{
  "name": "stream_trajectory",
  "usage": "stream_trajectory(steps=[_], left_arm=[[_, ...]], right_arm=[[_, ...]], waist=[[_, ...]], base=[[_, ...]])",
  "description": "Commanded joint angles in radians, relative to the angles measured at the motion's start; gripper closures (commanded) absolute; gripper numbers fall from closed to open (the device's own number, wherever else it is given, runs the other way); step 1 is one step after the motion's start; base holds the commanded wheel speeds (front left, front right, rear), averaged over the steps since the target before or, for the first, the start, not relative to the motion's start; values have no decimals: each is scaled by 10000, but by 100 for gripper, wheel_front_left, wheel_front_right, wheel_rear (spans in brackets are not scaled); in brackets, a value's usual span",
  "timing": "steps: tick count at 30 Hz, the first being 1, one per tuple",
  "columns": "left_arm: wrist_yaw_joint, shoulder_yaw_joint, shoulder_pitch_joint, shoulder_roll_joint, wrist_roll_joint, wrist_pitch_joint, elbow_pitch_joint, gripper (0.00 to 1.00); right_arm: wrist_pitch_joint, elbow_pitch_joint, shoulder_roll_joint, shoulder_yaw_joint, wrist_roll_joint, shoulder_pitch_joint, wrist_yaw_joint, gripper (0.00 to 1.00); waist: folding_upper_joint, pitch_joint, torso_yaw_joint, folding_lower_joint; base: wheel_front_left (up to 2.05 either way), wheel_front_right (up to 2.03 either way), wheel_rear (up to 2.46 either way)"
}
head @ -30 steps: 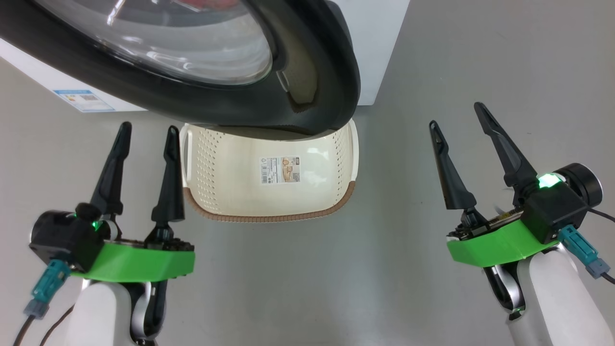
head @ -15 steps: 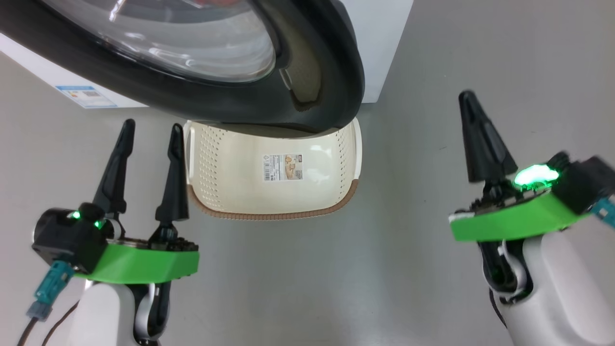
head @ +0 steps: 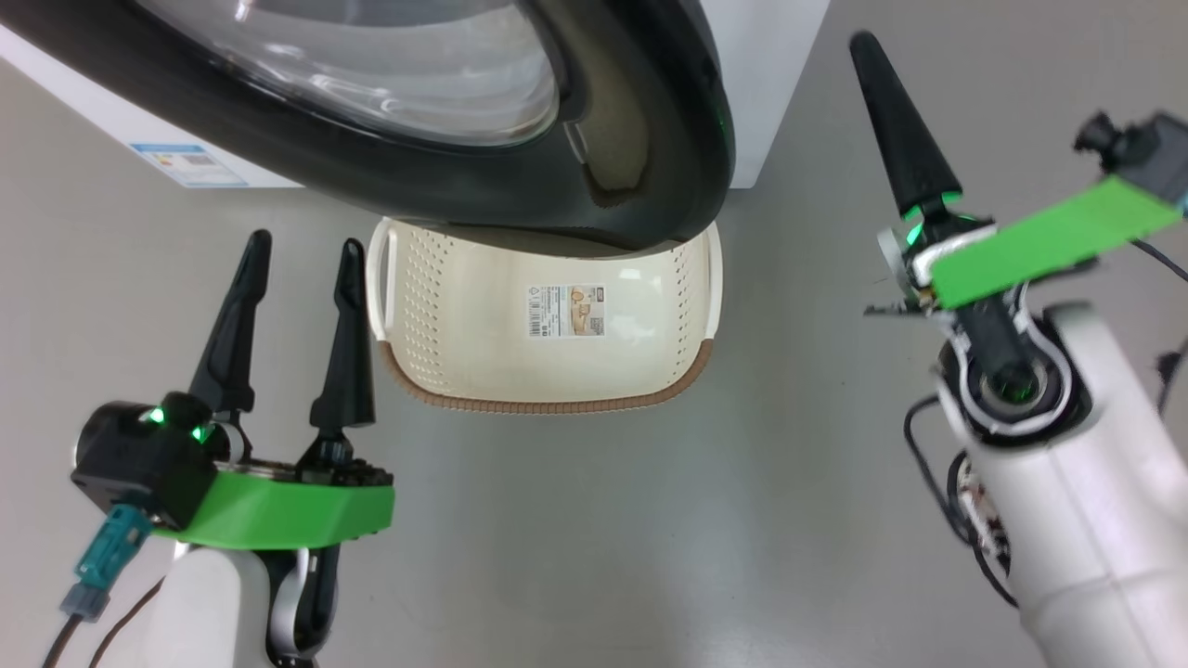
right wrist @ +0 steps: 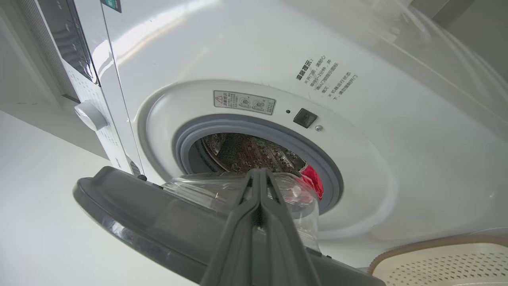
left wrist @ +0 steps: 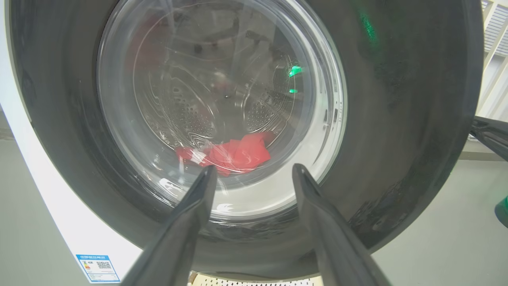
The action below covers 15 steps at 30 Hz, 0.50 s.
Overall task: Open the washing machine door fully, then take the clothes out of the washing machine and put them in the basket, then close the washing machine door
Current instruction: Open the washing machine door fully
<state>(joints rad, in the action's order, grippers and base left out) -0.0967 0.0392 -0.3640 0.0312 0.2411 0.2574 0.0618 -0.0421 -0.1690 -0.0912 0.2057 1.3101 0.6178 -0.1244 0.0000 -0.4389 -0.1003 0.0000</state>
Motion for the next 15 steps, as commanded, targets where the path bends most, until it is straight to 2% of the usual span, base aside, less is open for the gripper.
stream_trajectory(steps=[1,9,15], left_arm=[[45,-223,130,191,53,44,-283,0],[93,-111,93,191,-48,44,-216,0],[121,-17,94,191,-115,44,-178,0]], right_arm=[[558,124,113,46,846,366,-63,100],[3731,-1479,-131,-378,4024,1994,-63,100],[5650,-2873,-449,-57,5331,3064,-63,100]], waist=[[0,-37,-63,0],[0,-88,-258,0],[0,-136,-372,0]], base=[[0,0,0],[0,0,0],[0,0,0]])
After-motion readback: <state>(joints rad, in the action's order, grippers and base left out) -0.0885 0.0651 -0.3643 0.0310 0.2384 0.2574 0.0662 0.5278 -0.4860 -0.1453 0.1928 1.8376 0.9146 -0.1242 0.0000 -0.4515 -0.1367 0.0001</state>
